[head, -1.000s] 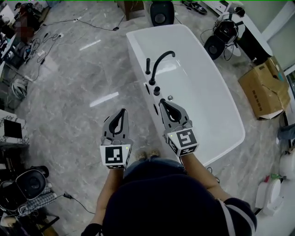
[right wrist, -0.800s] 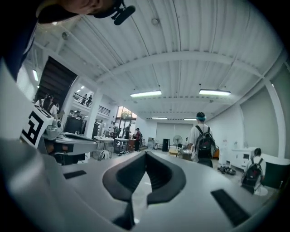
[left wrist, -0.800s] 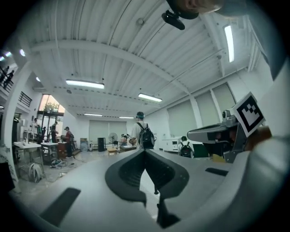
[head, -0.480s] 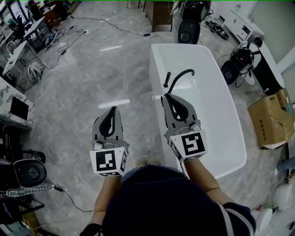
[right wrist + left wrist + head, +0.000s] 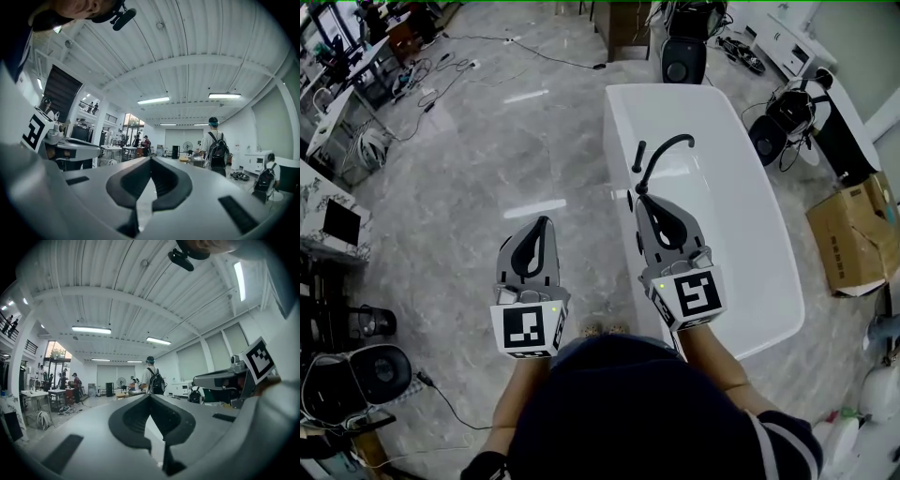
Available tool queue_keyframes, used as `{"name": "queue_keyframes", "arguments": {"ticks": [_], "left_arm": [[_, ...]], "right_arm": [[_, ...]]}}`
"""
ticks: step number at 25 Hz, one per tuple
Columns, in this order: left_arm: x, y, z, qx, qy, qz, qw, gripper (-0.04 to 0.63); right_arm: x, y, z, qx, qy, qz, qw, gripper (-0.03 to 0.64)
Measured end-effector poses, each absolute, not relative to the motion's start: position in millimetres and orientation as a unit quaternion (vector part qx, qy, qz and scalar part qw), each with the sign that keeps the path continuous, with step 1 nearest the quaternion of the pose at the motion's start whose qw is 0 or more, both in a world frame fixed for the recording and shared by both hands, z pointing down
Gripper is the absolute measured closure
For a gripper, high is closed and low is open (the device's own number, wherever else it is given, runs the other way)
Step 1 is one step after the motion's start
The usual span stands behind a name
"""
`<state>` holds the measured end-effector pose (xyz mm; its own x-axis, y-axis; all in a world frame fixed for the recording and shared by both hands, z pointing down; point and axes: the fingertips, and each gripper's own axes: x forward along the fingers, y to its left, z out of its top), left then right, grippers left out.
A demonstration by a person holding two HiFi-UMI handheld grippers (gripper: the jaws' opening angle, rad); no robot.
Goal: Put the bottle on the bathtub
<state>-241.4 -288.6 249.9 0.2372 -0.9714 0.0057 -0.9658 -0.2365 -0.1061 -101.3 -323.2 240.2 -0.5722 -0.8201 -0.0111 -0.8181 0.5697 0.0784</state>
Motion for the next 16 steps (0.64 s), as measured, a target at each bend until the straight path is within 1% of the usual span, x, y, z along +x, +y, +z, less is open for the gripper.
{"name": "queue_keyframes", "arguments": {"ticks": [16], "left_arm": [[-193.5, -258.0, 257.9, -0.793, 0.607, -0.034, 0.051, 0.572]], "right_arm": [[-62.2, -296.7, 260.9, 0.466, -0.884, -0.027, 0.011, 0.591]]}}
